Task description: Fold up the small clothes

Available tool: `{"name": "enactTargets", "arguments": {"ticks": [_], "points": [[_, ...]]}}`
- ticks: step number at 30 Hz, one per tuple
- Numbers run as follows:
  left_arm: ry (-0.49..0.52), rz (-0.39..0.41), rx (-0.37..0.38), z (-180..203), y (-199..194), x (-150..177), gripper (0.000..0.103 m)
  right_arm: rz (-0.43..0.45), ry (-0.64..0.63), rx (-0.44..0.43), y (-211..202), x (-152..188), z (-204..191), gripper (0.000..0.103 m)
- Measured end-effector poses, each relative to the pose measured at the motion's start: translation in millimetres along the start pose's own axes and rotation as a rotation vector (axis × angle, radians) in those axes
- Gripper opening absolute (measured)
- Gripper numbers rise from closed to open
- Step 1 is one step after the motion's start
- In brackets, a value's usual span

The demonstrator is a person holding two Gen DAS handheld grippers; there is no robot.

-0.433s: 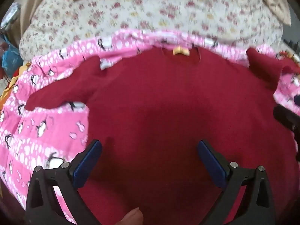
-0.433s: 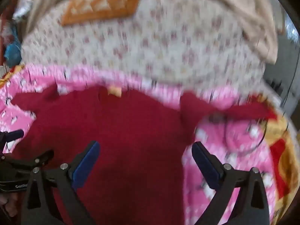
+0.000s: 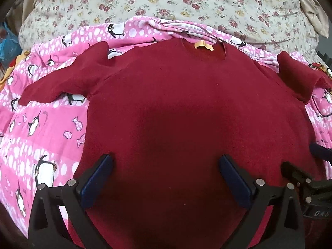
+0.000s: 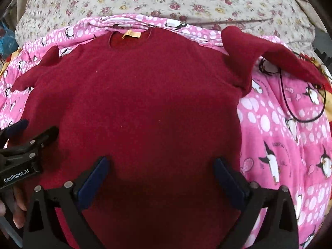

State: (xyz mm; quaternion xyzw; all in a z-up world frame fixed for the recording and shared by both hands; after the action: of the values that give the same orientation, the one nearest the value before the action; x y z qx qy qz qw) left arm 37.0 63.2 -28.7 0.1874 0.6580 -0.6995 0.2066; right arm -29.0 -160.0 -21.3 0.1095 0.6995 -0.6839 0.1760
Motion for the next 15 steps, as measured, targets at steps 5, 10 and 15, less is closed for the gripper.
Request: {"name": "enactTargets", "arguments": {"ticks": [5, 10, 15], "points": [[-0.02, 0.023, 0.012, -2.1, -5.9, -0.6, 0.091, 0.121, 0.073, -0.01, 6.2, -14.6, 8.2, 0.103], [0.006, 0.138, -0.043, 0.8, -32.3, 0.3, 0.087, 0.27, 0.164, 0.097, -12.4, -20.2, 11.4, 0.103], [0.001, 0.28, -0.071, -1.9, -60.4, -6.1, 0.086, 0.469, 0.216, 0.149, -57.4, -20.6, 26.2, 0.103]]}}
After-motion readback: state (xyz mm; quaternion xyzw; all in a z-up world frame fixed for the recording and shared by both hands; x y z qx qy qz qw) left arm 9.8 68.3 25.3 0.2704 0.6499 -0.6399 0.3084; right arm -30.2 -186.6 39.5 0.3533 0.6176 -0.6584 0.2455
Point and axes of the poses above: each gripper's, at about its wrist camera, not at the fingertips, and y roughly the way its jaws point, z to its right, x to its underside, the point moved 3 cm from there along y, roughly the way its jaws point, and after that the axes turned 8 degrees about -y, right-handed, at the moved point
